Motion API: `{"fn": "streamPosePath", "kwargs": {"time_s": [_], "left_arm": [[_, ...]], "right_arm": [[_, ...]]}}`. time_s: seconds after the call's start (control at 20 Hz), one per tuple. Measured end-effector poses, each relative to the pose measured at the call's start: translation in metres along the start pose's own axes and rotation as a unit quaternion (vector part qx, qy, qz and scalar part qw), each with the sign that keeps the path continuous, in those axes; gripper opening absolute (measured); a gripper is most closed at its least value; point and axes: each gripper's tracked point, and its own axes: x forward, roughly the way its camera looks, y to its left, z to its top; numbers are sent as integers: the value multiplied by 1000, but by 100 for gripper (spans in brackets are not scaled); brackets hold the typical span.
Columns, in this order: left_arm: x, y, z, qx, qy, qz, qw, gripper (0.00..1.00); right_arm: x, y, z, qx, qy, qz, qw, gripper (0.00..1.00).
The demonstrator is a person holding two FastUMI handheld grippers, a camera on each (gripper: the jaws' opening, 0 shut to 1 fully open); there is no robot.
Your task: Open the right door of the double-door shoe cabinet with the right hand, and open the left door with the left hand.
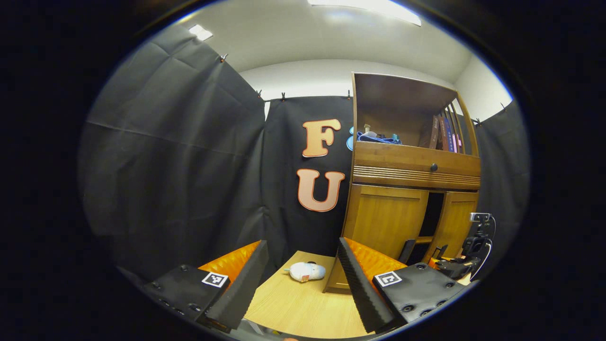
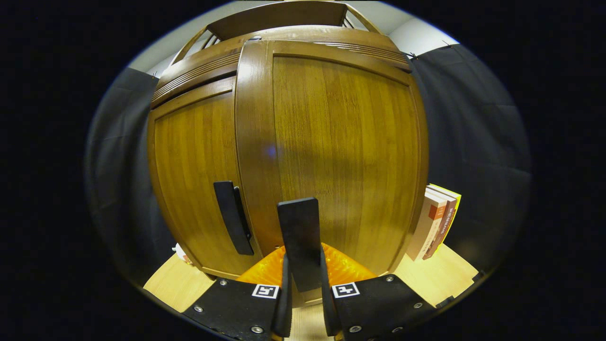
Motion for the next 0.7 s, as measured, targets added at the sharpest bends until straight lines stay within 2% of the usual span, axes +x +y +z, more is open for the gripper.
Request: {"fn": "streamPosePath", "kwargs": {"time_s": [0.15,0.2,0.25,0.3,0.7], "left_arm": [[-1,-12,-2,-1,1,-14,1000,94],[-1,-15,-3,0,2,-18,1000,94],[-1,-21,-3,-1,3,-24,1000,94],[-1,-24,-5,-3,4,-29,1000,96],[1,-58,-7,-11,9,-71,997,94]], "right_arm": [[-26,-13,-4,0,-1,-4,1000,27],[-36,-18,-2,0,0,-7,1000,30],[-45,-25,-3,0,2,-12,1000,26],[-55,-30,-3,0,2,-18,1000,26],[-99,-83,-7,13,14,-60,998,16]]}}
